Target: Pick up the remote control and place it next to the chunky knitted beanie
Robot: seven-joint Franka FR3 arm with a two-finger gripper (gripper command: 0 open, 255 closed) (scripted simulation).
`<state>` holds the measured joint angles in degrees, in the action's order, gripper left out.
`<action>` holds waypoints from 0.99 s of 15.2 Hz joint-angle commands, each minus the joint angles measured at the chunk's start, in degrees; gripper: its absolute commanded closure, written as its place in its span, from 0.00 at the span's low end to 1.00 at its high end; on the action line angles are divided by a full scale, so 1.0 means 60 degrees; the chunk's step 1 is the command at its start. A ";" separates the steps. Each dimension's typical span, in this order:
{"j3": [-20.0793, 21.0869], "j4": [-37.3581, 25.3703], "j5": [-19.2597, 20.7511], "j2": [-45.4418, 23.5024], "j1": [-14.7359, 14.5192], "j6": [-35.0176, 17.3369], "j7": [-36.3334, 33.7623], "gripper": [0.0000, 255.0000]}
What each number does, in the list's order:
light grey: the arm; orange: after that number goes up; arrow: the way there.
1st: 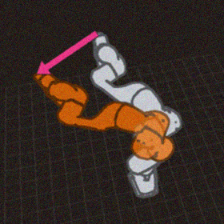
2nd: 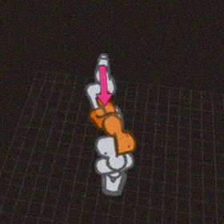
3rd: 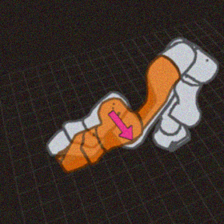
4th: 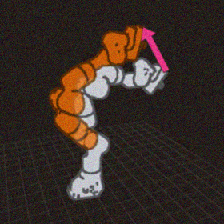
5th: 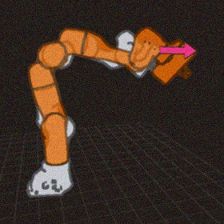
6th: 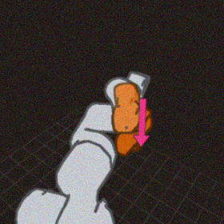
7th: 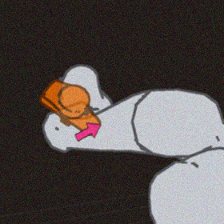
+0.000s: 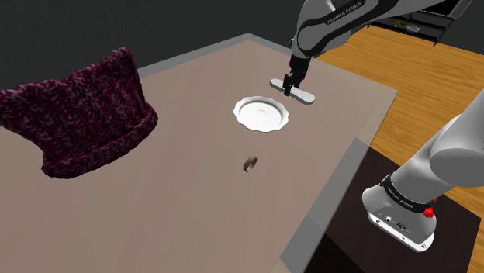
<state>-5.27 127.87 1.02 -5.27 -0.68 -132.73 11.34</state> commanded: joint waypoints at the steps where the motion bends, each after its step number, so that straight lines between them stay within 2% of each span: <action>1: 0.0000 -0.0001 0.0000 0.0002 0.0000 -0.0001 0.0000 1.00; 15: 0.0002 -0.0725 0.0077 0.0898 -0.0014 0.1616 -0.0032 1.00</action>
<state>-5.30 124.06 1.46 -0.20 -0.71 -123.89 11.24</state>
